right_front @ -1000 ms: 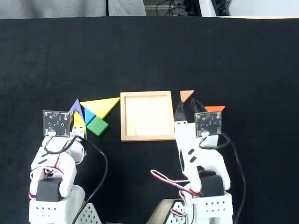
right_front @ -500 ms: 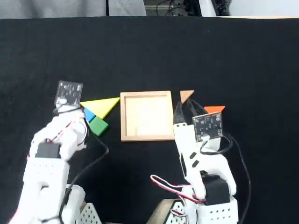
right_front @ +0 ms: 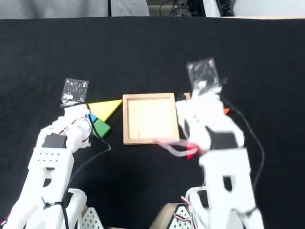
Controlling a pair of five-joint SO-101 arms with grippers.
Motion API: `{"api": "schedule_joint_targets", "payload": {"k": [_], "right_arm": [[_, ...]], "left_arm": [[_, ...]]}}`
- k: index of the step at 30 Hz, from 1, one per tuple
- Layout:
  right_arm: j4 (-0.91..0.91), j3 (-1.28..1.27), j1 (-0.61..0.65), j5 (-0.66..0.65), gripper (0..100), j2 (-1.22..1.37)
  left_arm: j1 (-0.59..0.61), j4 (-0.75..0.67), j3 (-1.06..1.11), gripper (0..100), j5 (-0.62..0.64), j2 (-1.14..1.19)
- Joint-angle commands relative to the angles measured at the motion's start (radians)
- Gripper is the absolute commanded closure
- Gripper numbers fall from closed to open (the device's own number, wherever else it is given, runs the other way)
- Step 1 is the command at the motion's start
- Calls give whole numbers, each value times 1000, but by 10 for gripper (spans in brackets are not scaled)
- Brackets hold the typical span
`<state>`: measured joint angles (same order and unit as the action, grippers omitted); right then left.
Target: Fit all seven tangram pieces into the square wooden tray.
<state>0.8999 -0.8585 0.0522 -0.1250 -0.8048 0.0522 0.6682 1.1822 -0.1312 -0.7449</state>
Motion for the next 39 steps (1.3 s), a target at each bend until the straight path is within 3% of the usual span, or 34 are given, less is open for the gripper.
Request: {"api": "schedule_joint_targets", "payload": {"k": [1, 4, 11, 20, 26, 28, 33, 39], "right_arm": [[100, 173, -126, -2, 917, 140], [215, 251, -186, -6, 917, 160], [377, 312, -190, -9, 917, 160], [373, 140, -198, -252, 921, 165], [256, -31, -219, -318, 938, 166], [219, -51, -264, -333, 991, 166], [164, -56, -391, -336, 988, 168], [178, -108, -365, -410, 988, 176]], "left_arm": [[-2, -84, 15, 970, -3, 0], [-2, -120, 30, 970, -2, 0], [-2, -129, 36, 970, -2, 0], [-2, -132, 50, 970, -2, -2], [-2, -132, 51, 970, -2, -2], [-2, -132, 53, 970, -2, -2], [-2, -132, 56, 970, -2, -2], [-2, -132, 56, 970, -2, -2]]}}
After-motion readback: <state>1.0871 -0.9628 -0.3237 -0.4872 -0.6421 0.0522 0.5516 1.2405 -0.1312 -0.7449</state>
